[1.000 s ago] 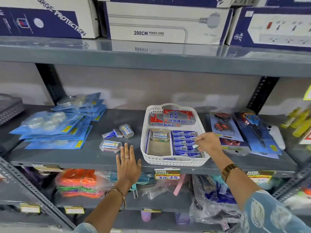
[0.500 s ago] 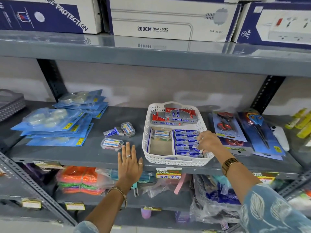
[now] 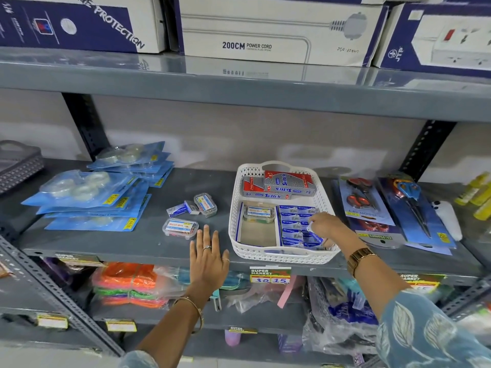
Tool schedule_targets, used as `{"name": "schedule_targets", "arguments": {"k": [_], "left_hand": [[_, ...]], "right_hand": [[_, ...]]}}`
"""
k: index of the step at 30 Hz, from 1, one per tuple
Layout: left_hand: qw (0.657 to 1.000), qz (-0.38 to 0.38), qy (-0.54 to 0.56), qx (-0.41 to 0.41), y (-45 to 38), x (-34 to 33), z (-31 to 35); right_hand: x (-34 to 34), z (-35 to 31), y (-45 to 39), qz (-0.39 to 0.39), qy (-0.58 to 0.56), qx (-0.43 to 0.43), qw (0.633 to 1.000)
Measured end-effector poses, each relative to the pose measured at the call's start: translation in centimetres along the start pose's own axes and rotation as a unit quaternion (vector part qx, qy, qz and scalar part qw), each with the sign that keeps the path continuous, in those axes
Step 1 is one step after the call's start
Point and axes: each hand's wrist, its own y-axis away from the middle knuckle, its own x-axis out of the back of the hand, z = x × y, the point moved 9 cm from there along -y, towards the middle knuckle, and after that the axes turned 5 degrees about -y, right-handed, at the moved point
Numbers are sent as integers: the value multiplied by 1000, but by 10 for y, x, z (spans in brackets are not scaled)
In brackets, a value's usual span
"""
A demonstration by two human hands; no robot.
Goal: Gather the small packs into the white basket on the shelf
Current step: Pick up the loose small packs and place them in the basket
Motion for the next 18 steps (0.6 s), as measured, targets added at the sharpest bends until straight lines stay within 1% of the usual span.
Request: {"name": "schedule_targets", "arguments": {"k": [3,7,9,13,18], "left_hand": [[1000,-12,-6,0,0,-1,0],[1000,-14,-9,3,0,0,-1],[1000,-16,-15,3,0,-2,-1],[1000,-17,-11,2,0,-1,0],[1000,-16,-11,3,1,-1,0]], "right_hand": [[9,-3,5,43,-25,-11,999],[20,11,12,100,-87,-59,989],[21,17,15,109,-117,-76,984],[22,23,19,144,-143,-87,975],[16,22,21,154,-152,-93,972]]}}
